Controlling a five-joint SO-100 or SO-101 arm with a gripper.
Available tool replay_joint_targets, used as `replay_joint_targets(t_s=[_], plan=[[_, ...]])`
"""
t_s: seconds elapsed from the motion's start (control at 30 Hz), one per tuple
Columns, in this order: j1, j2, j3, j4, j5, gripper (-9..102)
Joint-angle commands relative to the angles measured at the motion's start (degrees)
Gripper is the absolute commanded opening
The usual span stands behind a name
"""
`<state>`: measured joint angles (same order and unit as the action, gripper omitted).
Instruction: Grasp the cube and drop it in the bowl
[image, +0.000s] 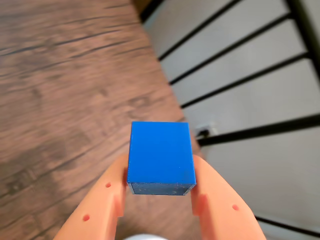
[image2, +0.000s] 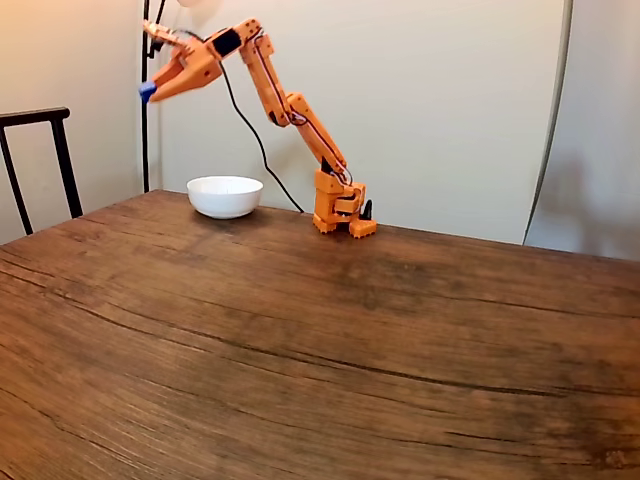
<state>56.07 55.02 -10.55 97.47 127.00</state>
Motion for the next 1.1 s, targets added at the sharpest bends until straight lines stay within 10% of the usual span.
replay_joint_targets(t_s=[0.0,0.47,1.07], plan=[[2.02,4.75,-3.87,3.34,0.26,6],[10.02,9.76,0.44,3.69,-4.22,6],[26.37,46.85,67.06,2.72,-3.52,6]])
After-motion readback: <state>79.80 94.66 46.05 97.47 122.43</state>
